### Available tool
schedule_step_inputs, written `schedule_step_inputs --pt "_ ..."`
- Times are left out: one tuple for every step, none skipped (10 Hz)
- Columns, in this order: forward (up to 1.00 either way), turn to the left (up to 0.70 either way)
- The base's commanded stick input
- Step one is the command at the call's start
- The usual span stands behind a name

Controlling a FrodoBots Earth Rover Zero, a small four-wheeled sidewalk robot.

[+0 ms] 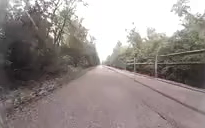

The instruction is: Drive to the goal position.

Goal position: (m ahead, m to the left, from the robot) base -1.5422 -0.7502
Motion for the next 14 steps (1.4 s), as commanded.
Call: schedule_step_inputs --pt "0.70 0.00" --pt "0.70 0.00" --pt "0.70 0.00" --pt "0.70 0.00" --pt "0.70 0.00" --pt "0.70 0.00" --pt "0.70 0.00" --pt "0.70 0.00" --pt "0.70 -0.24" --pt "0.70 -0.25" --pt "0.70 -0.04" --pt "0.70 0.00" --pt "0.70 0.00" --pt "0.70 0.00"
